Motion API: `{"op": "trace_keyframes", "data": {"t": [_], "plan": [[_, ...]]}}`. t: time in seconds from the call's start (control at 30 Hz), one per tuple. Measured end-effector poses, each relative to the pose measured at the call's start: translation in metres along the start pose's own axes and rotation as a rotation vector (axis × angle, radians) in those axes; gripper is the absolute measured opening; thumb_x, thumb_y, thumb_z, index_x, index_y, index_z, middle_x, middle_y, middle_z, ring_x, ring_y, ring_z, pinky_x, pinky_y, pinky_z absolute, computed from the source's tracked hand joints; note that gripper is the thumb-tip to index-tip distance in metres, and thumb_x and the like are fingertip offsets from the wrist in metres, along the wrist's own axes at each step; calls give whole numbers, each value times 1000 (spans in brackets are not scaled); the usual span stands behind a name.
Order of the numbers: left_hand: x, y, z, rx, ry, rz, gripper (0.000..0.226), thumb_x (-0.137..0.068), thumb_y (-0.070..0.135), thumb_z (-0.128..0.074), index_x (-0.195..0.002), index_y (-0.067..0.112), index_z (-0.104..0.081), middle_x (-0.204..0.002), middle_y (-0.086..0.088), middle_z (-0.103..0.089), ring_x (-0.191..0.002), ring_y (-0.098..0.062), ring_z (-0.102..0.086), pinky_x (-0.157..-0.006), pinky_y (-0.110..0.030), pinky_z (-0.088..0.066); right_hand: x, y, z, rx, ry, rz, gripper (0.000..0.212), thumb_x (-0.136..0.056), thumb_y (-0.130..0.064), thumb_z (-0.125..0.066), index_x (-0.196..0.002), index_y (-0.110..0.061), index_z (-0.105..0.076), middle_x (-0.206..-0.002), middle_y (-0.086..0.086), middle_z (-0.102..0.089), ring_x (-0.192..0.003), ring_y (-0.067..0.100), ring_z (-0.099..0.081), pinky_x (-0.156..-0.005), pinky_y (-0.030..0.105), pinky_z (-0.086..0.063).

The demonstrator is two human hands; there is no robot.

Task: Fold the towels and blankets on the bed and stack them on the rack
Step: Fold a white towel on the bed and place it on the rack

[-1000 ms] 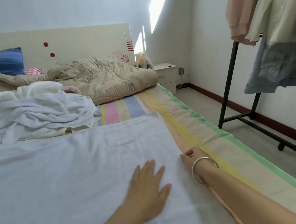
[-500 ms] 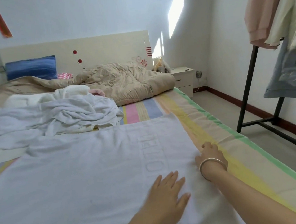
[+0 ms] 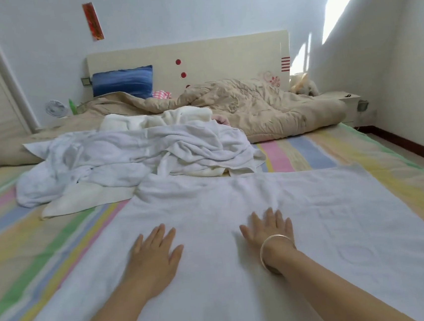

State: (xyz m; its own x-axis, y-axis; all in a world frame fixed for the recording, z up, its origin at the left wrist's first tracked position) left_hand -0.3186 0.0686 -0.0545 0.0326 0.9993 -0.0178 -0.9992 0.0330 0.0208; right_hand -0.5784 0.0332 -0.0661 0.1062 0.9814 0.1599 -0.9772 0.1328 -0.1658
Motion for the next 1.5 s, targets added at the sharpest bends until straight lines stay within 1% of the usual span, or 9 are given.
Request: {"op": "trace_keyframes", "data": {"t": [0.17, 0.33, 0.5, 0.7, 0.83, 1.03, 1.2, 1.33, 1.5], "plan": [[-41, -95, -3, 28, 67, 147, 57, -102, 49, -22, -156, 30, -14, -164, 5, -5, -150, -9, -3, -122, -34, -2, -27, -124, -25, 48, 15, 106, 75, -96, -59, -10, -154, -14, 6, -160, 13, 13, -147, 27, 15, -117, 51, 10], [-82, -149, 8, 168, 138, 444, 30, -94, 34, -41, -109, 22, -64, -116, 0, -65, -109, -24, -58, -89, -31, -45, -64, -210, -27, -18, 51, 257, 66, -96, -57, -16, -152, -23, -17, -161, 12, 0, -148, 28, 8, -118, 51, 5], [-131, -178, 1, 191, 67, 597, 49, -94, 54, -41, -113, 16, -64, -119, -6, -64, -109, -28, -60, -79, -30, -40, -119, -252, 11, -171, 301, 295, 42, -99, -45, -34, -133, -24, -49, -142, 0, -42, -133, 22, -33, -108, 33, -25], [-155, -193, -16, 206, 189, 571, 57, -93, 63, -39, -111, 16, -66, -118, -8, -65, -110, -29, -60, -81, -31, -43, -190, -305, 26, -244, 151, 339, 39, -97, -46, -39, -121, -21, -57, -121, 3, -61, -115, 25, -51, -96, 39, -43], [-166, -196, -13, 373, 272, 567, 46, -86, 64, -50, -103, 23, -63, -111, -3, -66, -106, -28, -61, -75, -31, -41, -211, -322, 11, -428, 122, 224, 34, -92, -52, -44, -76, -23, -53, -80, 1, -59, -85, 26, -57, -78, 35, -45], [-193, -199, -15, 752, 196, 462, 62, -79, 73, -53, -58, 15, -55, -65, -2, -62, -91, -26, -66, -62, -27, -36, -230, -336, 30, -487, 131, 222, 24, -93, -36, -54, -77, -19, -57, -71, -3, -55, -68, 19, -53, -68, 28, -39], [-228, -210, -25, 831, 16, 373, 52, -70, 70, -62, -80, 19, -71, -84, 0, -73, -83, -23, -69, -82, -32, -54, -250, -371, 60, -245, 255, 318, 20, -92, -37, -54, -100, -21, -65, -99, 1, -64, -94, 24, -60, -79, 30, -45], [-226, -212, -25, 639, 84, 439, 54, -82, 65, -57, -102, 16, -68, -101, -3, -71, -96, -24, -67, -71, -27, -44, -258, -372, 9, -67, 338, 346, 30, -95, -41, -43, -115, -24, -58, -121, 2, -59, -119, 24, -48, -101, 37, -34], [-220, -205, -21, 523, 122, 447, 46, -93, 55, -47, -111, 18, -67, -111, -4, -68, -105, -28, -61, -77, -30, -42, -251, -357, 14, -510, 270, 426, 49, -95, -36, -52, -140, -21, -39, -144, 3, -39, -127, 24, -44, -107, 38, -34]]}}
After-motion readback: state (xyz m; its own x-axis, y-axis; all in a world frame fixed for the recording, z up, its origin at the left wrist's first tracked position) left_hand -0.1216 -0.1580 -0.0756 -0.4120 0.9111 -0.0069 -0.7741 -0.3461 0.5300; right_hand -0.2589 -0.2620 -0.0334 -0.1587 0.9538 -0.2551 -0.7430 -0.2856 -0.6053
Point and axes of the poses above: each hand's wrist, its own x-axis away from the middle knuckle, its own z-axis out of the back of the hand, y = z × x, the point moved 7 cm from there along -x, towards the middle knuckle
